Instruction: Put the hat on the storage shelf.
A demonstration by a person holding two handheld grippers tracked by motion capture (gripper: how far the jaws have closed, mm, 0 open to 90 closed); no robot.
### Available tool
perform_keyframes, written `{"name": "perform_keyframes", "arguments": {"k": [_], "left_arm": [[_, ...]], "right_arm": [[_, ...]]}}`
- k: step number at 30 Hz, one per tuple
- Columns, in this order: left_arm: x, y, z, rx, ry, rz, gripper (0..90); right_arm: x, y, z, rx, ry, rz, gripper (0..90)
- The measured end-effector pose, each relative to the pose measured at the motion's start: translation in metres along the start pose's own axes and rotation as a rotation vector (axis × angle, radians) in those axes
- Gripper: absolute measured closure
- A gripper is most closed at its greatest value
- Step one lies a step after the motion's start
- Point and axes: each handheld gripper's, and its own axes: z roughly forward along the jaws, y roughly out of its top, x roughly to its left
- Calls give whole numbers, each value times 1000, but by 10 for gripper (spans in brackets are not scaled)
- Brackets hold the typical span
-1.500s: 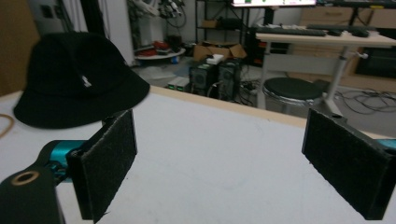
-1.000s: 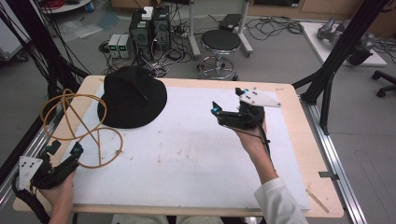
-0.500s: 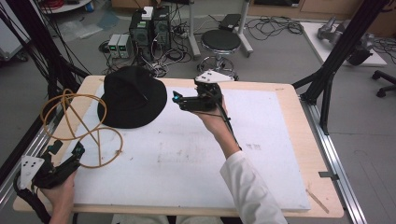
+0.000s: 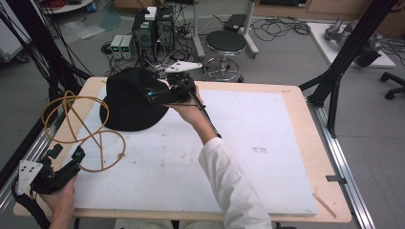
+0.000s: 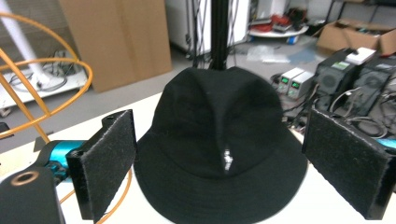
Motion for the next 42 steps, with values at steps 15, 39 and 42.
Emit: {"name": "perform_keyframes", "arguments": {"k": [15,39,42], "left_arm": [[-3,0,1,2,-15,1,256],[-5,0,1,-7,-24,-11,256],[-5,0,1,-6,-24,-9,256]], "right_arm": [[15,-11,76,105,-19,-8,93],[-10,-48,150,195,-78,24,164],[-12,-51,152,197,-72,18,299]]}}
